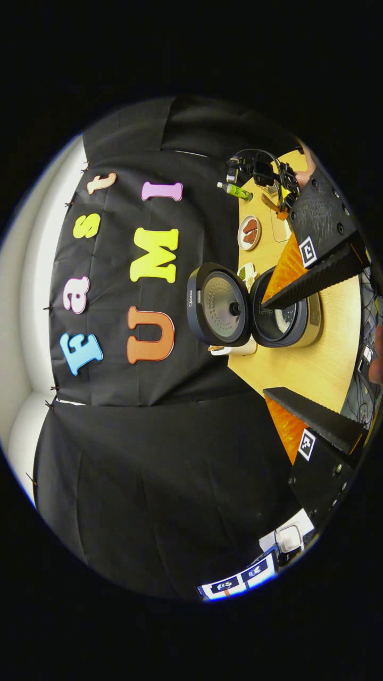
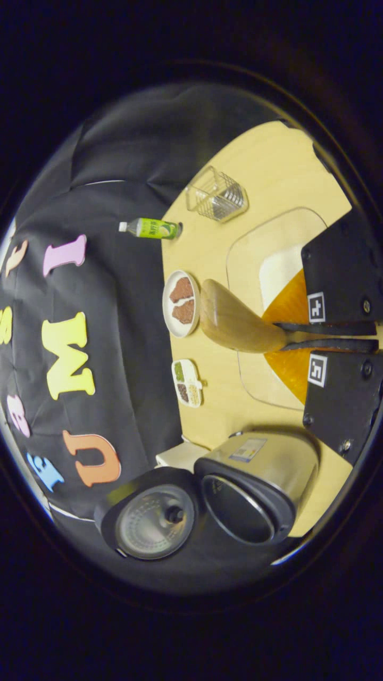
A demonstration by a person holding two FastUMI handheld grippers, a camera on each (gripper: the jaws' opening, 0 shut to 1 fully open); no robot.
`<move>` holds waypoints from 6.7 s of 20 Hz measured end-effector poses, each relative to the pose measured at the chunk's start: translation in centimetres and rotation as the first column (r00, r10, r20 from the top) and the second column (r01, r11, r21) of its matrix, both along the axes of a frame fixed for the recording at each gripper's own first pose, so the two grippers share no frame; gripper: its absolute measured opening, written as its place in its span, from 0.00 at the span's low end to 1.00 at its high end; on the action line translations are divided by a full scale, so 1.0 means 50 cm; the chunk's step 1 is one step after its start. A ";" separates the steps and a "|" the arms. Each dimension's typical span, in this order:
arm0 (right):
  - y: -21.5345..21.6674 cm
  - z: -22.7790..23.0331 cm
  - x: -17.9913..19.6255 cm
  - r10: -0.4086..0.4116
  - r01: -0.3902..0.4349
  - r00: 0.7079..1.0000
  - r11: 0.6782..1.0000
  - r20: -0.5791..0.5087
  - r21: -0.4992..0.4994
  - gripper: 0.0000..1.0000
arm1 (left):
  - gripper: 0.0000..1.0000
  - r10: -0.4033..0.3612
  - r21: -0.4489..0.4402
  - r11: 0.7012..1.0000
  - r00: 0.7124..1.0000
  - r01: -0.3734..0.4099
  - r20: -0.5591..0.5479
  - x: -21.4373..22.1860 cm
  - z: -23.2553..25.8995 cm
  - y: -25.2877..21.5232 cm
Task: Close the left gripper, press the button to open the rice cooker; take a wooden spoon from the chopstick holder with the right hand, scoop a spoonful of rice and pour it into the rice cooker, then put the wooden spoon back into the chopstick holder.
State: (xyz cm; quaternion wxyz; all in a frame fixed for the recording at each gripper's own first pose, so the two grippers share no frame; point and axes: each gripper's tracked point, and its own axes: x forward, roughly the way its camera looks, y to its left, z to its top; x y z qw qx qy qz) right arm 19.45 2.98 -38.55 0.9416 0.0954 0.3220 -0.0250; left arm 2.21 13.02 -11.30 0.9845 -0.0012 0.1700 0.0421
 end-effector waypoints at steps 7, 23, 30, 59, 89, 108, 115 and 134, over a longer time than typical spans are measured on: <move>-0.004 -0.004 0.007 -0.116 0.139 0.989 0.937 -0.088 0.321 0.08 | 0.95 0.027 0.010 1.000 1.000 -0.027 -0.006 -0.013 0.001 -0.012; -0.218 0.162 -0.005 -0.316 0.269 0.945 0.604 -0.084 0.750 0.08 | 0.95 -0.041 -0.007 0.999 0.999 0.041 -0.008 0.028 0.021 -0.162; -0.171 0.388 0.037 -0.214 0.093 0.975 0.649 0.064 0.755 0.07 | 0.95 -0.057 -0.005 0.998 0.997 0.057 0.048 0.023 0.045 -0.196; 0.406 0.429 0.180 0.250 -0.293 0.955 0.874 0.158 0.387 0.08 | 0.95 0.317 -0.110 0.944 0.946 -0.310 0.059 -0.111 0.021 0.110; 0.452 0.377 0.172 0.446 -0.451 0.872 0.892 0.202 -0.027 0.08 | 0.95 0.333 -0.132 0.936 0.943 -0.328 0.020 -0.130 -0.020 0.136; 0.506 0.381 0.127 0.652 -0.551 0.723 0.744 0.230 -0.377 0.08 | 0.95 0.349 -0.145 0.928 0.937 -0.344 0.013 -0.159 -0.030 0.155; 0.529 0.391 0.103 0.713 -0.572 0.658 0.683 0.244 -0.453 0.08 | 0.95 0.334 -0.135 0.935 0.943 -0.328 0.020 -0.158 -0.023 0.145; 0.238 0.530 0.103 0.314 -0.407 0.885 0.881 0.343 0.243 0.08 | 0.95 0.101 -0.063 0.993 0.994 -0.098 0.037 -0.050 0.029 -0.090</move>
